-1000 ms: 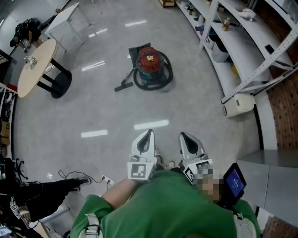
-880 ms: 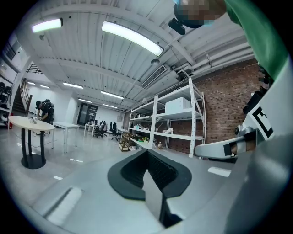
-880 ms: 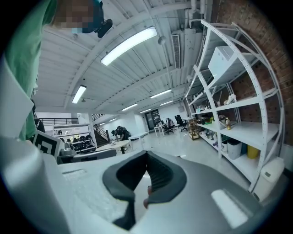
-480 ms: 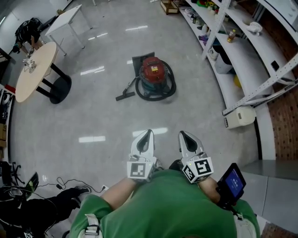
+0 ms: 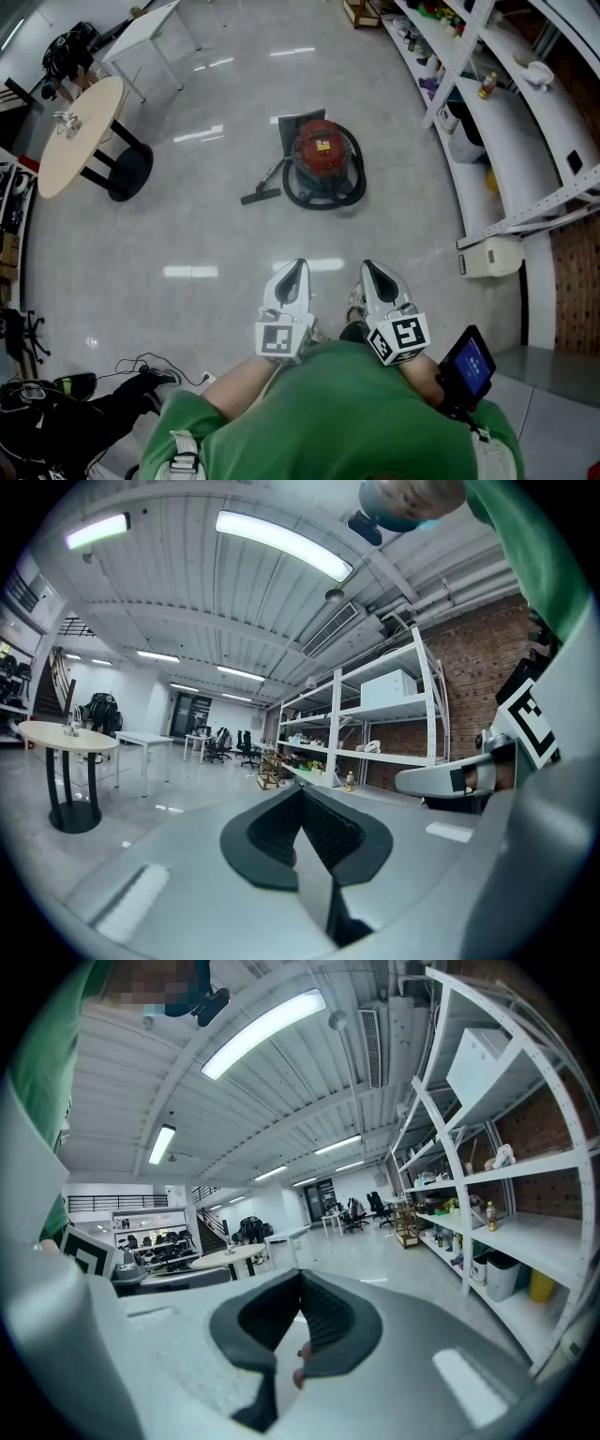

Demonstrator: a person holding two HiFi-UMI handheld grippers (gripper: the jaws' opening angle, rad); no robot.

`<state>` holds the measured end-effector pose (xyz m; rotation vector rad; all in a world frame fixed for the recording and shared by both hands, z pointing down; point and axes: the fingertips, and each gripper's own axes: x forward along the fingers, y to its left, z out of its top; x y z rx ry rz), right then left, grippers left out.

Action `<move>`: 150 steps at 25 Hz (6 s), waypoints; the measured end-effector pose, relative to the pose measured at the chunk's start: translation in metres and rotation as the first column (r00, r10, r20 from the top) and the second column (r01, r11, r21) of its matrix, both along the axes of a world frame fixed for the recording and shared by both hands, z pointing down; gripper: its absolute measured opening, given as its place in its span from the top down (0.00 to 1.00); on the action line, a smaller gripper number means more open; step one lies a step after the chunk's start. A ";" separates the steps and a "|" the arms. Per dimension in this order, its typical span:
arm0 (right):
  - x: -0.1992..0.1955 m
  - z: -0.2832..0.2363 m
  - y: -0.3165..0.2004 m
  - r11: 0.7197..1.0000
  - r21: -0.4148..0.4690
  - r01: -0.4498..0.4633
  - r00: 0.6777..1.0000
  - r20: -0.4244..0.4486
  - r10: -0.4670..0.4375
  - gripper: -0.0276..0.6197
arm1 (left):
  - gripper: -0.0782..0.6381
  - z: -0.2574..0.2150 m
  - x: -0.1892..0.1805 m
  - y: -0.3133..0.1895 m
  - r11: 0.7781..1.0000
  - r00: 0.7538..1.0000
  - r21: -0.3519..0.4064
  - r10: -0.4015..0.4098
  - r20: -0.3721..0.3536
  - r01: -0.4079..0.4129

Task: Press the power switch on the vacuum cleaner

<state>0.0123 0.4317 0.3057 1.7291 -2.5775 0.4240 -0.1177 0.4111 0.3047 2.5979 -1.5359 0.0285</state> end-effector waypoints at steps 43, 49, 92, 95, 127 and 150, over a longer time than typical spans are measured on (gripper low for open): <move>0.091 0.015 -0.283 0.991 -0.056 0.125 0.992 0.015 -0.125 0.95 | 0.88 0.023 0.087 -0.267 0.992 0.993 -0.053 -0.111 0.041 0.113; 0.061 0.024 -0.328 0.991 -0.076 0.106 0.994 -0.019 -0.108 0.95 | 0.88 0.029 0.057 -0.312 0.994 0.995 -0.059 -0.092 0.026 0.093; 0.078 0.180 -0.584 0.929 -0.313 0.200 0.975 -0.026 -0.219 0.95 | 0.88 0.183 0.089 -0.546 0.927 0.977 -0.338 -0.103 0.184 0.161; 0.077 0.202 -0.594 0.917 -0.332 0.219 0.970 -0.025 -0.241 0.95 | 0.88 0.205 0.093 -0.555 0.917 0.975 -0.364 -0.096 0.202 0.166; 0.067 0.456 -0.613 0.766 -0.550 0.334 0.901 -0.053 -0.430 0.95 | 0.88 0.456 0.096 -0.575 0.777 0.951 -0.593 -0.022 0.309 0.211; 0.054 0.545 -0.622 0.704 -0.587 0.400 0.833 -0.088 -0.547 0.95 | 0.88 0.562 0.111 -0.579 0.709 0.944 -0.683 0.073 0.321 0.177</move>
